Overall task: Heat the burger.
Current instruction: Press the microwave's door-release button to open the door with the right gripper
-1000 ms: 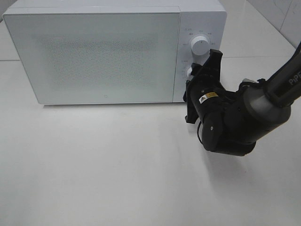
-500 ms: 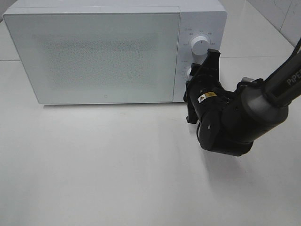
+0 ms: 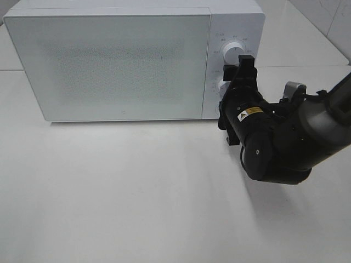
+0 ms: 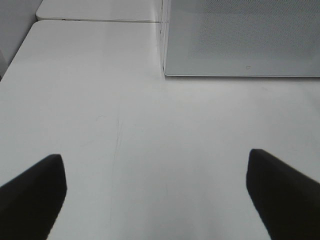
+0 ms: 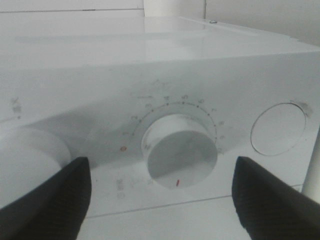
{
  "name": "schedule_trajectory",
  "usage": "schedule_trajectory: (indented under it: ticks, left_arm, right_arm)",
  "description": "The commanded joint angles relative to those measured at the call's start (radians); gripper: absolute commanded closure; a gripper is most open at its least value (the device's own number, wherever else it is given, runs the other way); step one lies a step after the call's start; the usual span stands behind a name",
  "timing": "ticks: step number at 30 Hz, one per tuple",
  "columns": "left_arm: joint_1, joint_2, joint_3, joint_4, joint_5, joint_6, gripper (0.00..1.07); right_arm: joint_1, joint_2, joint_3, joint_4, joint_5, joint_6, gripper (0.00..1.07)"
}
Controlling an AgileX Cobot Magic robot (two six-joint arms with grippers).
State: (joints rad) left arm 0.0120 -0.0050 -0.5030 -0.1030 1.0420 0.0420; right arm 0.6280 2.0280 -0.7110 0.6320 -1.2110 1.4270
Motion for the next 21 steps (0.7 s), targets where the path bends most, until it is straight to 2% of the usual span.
schedule_trajectory:
  ticks: [1,7,11,13,17,18,20,21]
  left_arm:
    - [0.001,-0.024,0.004,-0.004,-0.005,0.002,0.17]
    - [0.001,-0.024,0.004,-0.004,-0.005,0.002,0.17]
    - [0.001,-0.024,0.004,-0.004,-0.005,0.002,0.17]
    - [0.001,-0.024,0.004,-0.004,-0.005,0.002,0.17]
    - [0.001,-0.024,0.004,-0.004,-0.005,0.002,0.17]
    - [0.001,-0.024,0.004,-0.004,-0.005,0.002,0.17]
    - [0.001,-0.024,0.004,-0.004,-0.005,0.002,0.17]
    - [0.001,-0.024,0.004,-0.004,-0.005,0.002,0.17]
  right_arm:
    - [-0.005,-0.030,0.025,-0.054,-0.030,-0.046,0.32]
    - [-0.005,-0.115,0.093,-0.158,0.156,-0.187,0.32]
    - [-0.006,-0.156,0.110,-0.178,0.250,-0.288,0.32]
    - [-0.008,-0.202,0.111,-0.216,0.384,-0.413,0.32]
    - [-0.008,-0.250,0.110,-0.215,0.534,-0.578,0.32]
    - [-0.019,-0.275,0.101,-0.214,0.641,-0.706,0.32]
    - [-0.024,-0.287,0.094,-0.214,0.695,-0.763,0.32]
    - [-0.036,-0.306,0.080,-0.214,0.783,-0.864,0.32]
